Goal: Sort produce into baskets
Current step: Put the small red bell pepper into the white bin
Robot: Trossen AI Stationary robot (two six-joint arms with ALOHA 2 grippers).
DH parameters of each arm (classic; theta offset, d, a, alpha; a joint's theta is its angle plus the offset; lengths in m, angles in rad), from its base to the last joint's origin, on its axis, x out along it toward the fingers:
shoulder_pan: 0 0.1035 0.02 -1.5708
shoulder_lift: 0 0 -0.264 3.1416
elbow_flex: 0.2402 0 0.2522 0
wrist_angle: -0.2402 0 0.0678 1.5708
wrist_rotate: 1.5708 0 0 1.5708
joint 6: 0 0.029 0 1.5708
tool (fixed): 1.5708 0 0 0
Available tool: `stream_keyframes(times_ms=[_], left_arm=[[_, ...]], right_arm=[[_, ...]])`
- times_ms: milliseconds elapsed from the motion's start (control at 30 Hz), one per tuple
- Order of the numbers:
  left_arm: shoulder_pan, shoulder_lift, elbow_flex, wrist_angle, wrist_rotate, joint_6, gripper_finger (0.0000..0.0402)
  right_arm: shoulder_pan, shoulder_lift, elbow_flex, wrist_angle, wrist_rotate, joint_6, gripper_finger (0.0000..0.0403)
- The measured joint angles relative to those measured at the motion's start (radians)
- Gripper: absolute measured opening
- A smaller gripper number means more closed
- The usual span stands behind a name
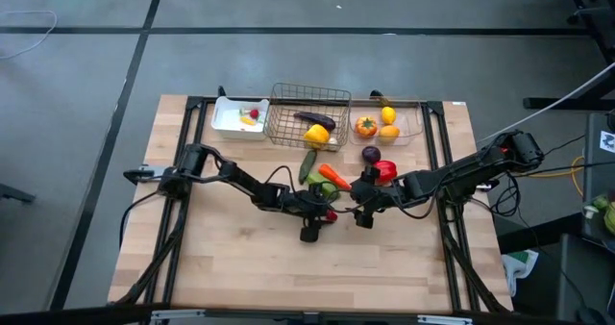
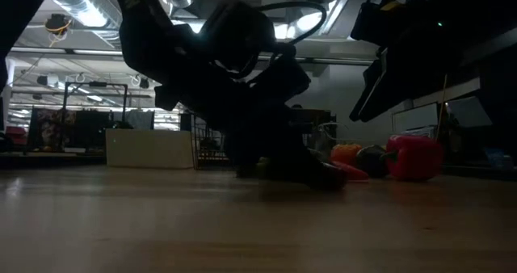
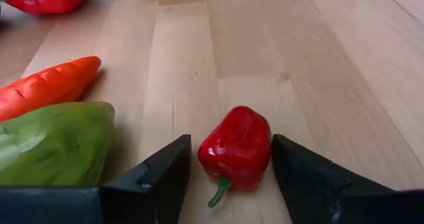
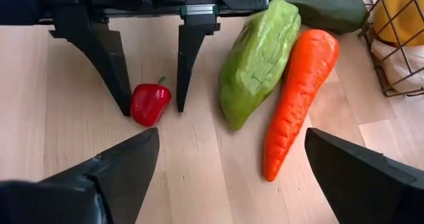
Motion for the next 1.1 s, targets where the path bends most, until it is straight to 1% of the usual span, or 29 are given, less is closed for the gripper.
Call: stream_keyframes(times_ms=[100,300,400,500,633,733,900,1100], left_arm=[[0.0,0.0,0.0,-0.001,0.001,-0.003,0.0188],[-0.001,0.0,0.0,-0.001,0.004,-0.011,0.0134],[-0.001,-0.004,0.0,0.003,-0.001,-0.041,0.0121],[-0.001,-0.019,0.003,0.003,-0.003,-0.061,0.0121],[0.004,-0.066,0.005,-0.004,-0.002,-0.053,0.0134],[0.014,-0.116,0.005,-0.054,-0.003,-0.03,0.0138],[0.054,-0.226,0.005,-0.191,-0.008,0.017,0.0133],[0.125,-0.38,0.005,-0.402,-0.013,0.046,0.013]], right_arm=[[0.0,0.0,0.0,0.001,0.0,0.0,0.0376],[0.0,0.0,0.0,0.001,0.0,0.0,0.0376],[0.0,0.0,0.0,0.001,0.0,0.0,0.0376],[0.0,0.0,0.0,0.001,0.0,0.0,0.0376],[0.0,0.0,0.0,0.005,0.0,0.0,0.0376],[0.0,0.0,0.0,0.007,0.0,0.0,0.0376],[0.0,0.0,0.0,0.007,0.0,0.0,0.0376],[0.0,0.0,0.0,0.007,0.0,0.0,0.0376]])
